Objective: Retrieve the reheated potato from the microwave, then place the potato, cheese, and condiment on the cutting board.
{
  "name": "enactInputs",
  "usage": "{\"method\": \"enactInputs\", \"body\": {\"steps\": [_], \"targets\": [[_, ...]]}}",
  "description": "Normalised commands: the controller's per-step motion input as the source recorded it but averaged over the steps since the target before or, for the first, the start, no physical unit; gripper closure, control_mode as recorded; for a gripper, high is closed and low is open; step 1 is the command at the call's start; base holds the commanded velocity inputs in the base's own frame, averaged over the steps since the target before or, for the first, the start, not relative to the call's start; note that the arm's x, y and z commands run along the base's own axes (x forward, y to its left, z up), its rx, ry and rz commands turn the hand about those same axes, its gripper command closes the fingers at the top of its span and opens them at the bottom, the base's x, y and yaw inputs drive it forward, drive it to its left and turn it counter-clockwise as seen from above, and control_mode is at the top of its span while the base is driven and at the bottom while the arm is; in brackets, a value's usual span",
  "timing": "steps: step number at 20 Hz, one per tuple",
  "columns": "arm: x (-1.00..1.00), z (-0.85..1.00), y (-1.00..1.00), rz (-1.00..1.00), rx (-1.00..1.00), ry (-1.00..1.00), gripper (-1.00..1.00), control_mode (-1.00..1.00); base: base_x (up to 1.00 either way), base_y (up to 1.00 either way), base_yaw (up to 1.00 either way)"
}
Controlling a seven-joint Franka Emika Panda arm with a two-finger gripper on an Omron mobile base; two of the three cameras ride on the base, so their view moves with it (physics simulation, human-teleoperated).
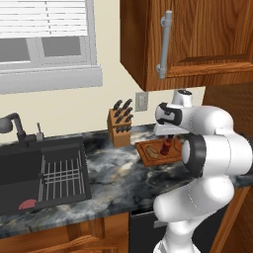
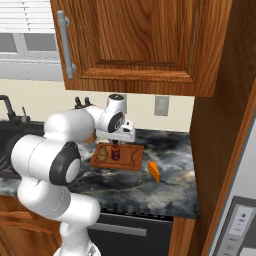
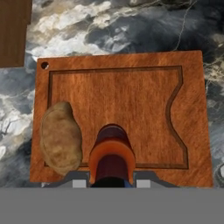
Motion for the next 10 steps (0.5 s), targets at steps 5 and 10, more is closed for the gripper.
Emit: {"method": "enactInputs", "body": {"steps": [5, 10], "targets": [[0.00, -0.15, 0.02, 0.00, 0.00, 0.00, -1.00, -1.00, 0.00, 0.00, 0.00], [0.00, -0.09, 0.04, 0.00, 0.00, 0.00, -1.00, -1.00, 0.00, 0.00, 0.00]]}}
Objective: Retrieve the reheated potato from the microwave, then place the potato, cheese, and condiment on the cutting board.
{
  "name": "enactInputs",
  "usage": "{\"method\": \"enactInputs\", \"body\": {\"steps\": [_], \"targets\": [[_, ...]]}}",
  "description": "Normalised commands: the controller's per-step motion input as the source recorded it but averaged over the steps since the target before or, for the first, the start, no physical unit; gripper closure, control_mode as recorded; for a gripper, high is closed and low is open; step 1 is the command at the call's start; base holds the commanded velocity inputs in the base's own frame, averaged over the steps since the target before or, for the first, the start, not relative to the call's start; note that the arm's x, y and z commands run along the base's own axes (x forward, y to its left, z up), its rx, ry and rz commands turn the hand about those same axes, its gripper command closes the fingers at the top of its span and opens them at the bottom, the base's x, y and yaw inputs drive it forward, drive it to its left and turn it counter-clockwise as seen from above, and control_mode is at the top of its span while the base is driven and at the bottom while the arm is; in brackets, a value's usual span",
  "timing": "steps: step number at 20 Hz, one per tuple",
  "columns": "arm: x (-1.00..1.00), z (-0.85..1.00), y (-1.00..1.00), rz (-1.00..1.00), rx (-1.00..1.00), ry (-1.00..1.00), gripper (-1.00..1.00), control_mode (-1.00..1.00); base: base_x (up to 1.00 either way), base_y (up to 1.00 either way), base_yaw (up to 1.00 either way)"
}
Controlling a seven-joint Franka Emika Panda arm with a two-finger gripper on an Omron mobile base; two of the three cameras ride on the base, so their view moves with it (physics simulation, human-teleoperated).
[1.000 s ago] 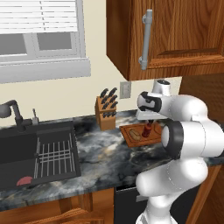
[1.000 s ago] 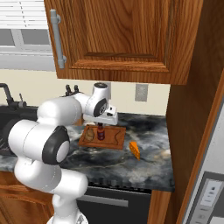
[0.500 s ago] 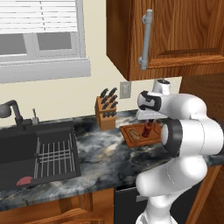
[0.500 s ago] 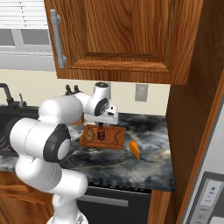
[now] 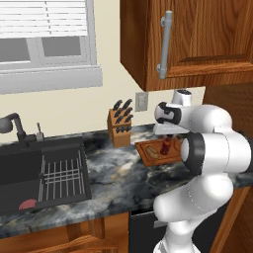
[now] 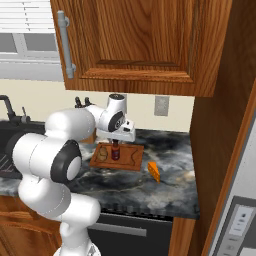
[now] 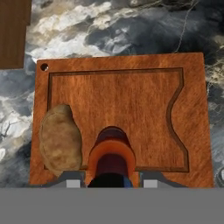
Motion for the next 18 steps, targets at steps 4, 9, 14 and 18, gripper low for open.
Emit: {"method": "enactInputs", "body": {"steps": [4, 9, 14, 18], "targets": [[0.00, -0.05, 0.02, 0.00, 0.00, 0.00, -1.00, -1.00, 0.00, 0.00, 0.00], [0.00, -0.04, 0.00, 0.00, 0.00, 0.00, -1.00, -1.00, 0.00, 0.00, 0.00], [0.00, 0.00, 0.00, 0.00, 0.00, 0.00, -1.00, -1.00, 0.00, 0.00, 0.00], [-0.02, 0.00, 0.00, 0.00, 0.00, 0.00, -1.00, -1.00, 0.00, 0.00, 0.00]]}}
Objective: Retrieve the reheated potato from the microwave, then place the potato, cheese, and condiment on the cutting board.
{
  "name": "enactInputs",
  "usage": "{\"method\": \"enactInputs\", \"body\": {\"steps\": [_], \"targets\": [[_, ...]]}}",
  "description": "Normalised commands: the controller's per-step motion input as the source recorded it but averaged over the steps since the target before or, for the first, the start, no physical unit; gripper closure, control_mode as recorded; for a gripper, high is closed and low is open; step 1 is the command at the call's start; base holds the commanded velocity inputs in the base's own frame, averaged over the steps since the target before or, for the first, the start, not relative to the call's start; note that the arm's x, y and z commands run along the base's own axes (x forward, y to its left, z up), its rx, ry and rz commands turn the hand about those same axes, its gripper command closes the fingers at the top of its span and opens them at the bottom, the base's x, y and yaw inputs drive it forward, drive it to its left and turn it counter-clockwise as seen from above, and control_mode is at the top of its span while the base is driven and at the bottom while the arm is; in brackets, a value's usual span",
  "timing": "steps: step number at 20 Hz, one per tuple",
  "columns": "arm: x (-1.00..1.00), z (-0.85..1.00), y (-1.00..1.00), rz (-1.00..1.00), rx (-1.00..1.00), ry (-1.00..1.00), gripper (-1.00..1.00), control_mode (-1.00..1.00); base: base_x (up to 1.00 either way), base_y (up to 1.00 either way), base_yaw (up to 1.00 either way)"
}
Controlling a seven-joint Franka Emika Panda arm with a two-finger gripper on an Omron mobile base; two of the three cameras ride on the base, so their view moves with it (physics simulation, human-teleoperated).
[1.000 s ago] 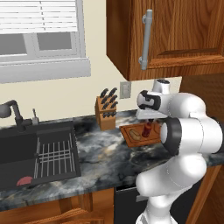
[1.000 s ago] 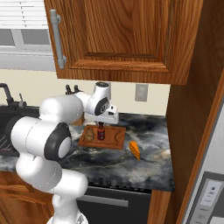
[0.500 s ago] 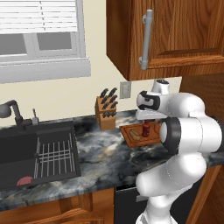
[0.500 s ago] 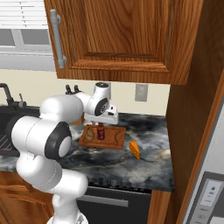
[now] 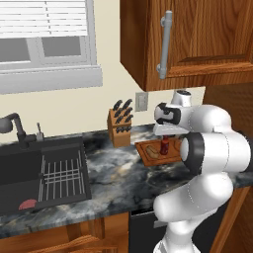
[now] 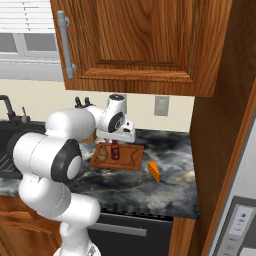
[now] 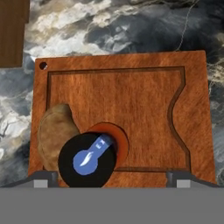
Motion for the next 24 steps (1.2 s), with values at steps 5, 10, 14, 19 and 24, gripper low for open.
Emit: {"method": "enactInputs", "body": {"steps": [5, 10, 14, 19, 24], "targets": [[-0.21, -0.02, 0.03, 0.00, 0.00, 0.00, -1.00, -1.00, 0.00, 0.00, 0.00], [-0.21, -0.02, 0.06, 0.00, 0.00, 0.00, -1.00, -1.00, 0.00, 0.00, 0.00], [-0.22, 0.00, 0.01, 0.00, 0.00, 0.00, -1.00, -1.00, 0.00, 0.00, 0.00], [-0.36, 0.03, -0.04, 0.00, 0.00, 0.00, -1.00, -1.00, 0.00, 0.00, 0.00], [-0.49, 0.02, -0.23, 0.02, -0.01, 0.00, -1.00, -1.00, 0.00, 0.00, 0.00]]}}
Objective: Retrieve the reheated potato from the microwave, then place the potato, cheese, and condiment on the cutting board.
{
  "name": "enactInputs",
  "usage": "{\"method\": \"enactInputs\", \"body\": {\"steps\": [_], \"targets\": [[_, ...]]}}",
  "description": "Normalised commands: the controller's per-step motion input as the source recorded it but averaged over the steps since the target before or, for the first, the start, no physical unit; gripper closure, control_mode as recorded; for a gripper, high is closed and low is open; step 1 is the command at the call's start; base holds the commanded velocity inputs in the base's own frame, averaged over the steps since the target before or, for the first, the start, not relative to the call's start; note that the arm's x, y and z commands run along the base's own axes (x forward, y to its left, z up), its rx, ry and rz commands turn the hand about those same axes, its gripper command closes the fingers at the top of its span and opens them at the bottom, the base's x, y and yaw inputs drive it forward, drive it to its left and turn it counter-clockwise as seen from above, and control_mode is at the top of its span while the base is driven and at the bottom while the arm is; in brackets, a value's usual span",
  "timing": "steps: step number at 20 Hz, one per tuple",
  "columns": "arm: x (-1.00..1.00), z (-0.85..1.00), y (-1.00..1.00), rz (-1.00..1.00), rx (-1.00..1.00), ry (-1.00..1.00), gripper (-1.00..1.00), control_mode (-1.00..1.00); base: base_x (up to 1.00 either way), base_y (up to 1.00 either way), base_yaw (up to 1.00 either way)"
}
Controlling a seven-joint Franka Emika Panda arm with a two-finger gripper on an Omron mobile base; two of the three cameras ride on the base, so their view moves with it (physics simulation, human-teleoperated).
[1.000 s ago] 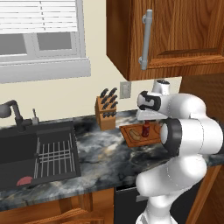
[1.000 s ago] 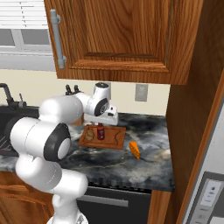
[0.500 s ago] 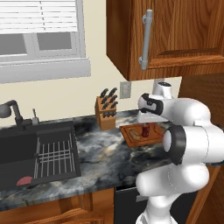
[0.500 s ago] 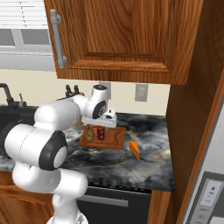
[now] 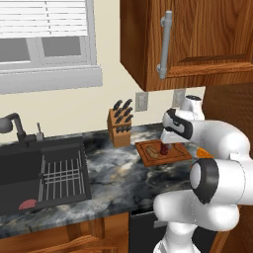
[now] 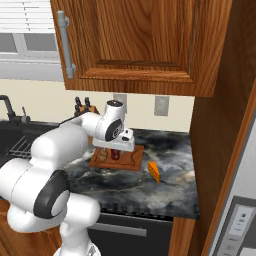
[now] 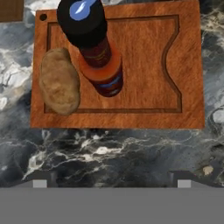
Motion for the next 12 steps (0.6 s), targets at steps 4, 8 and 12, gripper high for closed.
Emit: {"method": "enactInputs", "body": {"steps": [4, 8, 12], "targets": [[-0.41, 0.04, -0.45, 0.12, 0.00, 0.01, -1.00, -1.00, 0.00, 0.00, 0.00], [-0.34, 0.00, -0.67, 0.21, 0.00, 0.00, -1.00, -1.00, 0.00, 0.00, 0.00], [-0.19, -0.01, -0.65, 0.17, 0.00, 0.00, -1.00, -1.00, 0.00, 0.00, 0.00]]}}
